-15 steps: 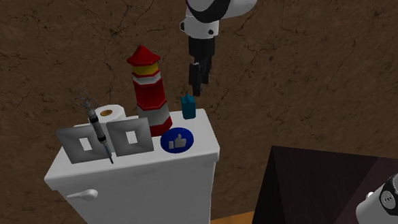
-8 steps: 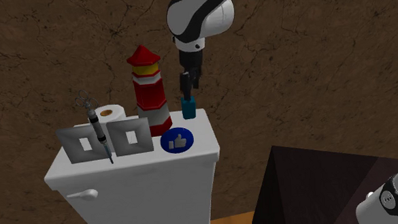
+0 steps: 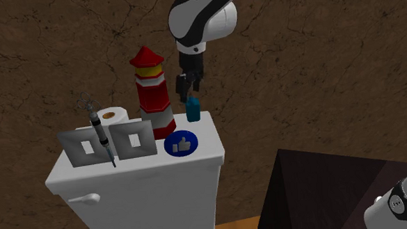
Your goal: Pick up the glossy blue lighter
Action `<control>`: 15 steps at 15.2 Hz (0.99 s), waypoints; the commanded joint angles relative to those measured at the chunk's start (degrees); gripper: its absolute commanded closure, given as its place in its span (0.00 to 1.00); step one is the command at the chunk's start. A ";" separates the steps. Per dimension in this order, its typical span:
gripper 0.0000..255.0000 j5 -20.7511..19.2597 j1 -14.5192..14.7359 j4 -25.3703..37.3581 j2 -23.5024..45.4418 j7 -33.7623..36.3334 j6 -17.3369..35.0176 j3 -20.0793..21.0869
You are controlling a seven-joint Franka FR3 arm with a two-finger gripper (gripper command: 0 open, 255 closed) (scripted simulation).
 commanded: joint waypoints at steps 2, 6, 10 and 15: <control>1.00 -1.04 -1.80 -3.03 2.58 -8.88 1.87 0.64; 1.00 -1.19 -1.48 -2.17 2.70 -8.16 1.08 0.72; 1.00 -1.90 -1.12 -2.05 1.14 -7.47 -0.45 0.46; 1.00 -2.10 -2.17 -0.05 1.84 -7.74 -1.70 1.14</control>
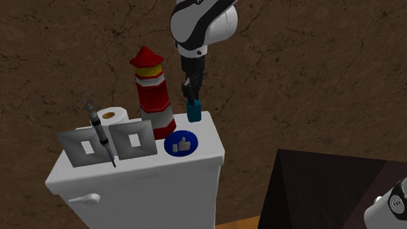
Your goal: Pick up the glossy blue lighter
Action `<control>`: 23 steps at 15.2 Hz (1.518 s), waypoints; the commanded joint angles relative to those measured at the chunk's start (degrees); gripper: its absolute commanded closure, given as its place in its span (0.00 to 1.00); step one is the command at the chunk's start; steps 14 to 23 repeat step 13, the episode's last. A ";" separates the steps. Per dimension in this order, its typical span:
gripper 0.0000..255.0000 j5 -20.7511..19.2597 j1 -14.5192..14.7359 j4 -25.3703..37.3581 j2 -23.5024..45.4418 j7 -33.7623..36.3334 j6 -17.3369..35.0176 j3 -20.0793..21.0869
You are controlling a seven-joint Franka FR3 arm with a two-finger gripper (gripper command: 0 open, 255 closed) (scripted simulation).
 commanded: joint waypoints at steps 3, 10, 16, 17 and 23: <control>1.00 -1.25 -0.98 1.07 0.15 -2.60 -2.44 0.00; 1.00 -2.35 -0.70 2.98 -2.54 -1.85 -6.92 -0.42; 1.00 -2.49 -0.61 3.35 -2.93 -1.75 -7.68 -0.53; 1.00 -2.49 -0.61 3.35 -2.93 -1.75 -7.68 -0.53; 1.00 -2.49 -0.61 3.35 -2.93 -1.75 -7.68 -0.53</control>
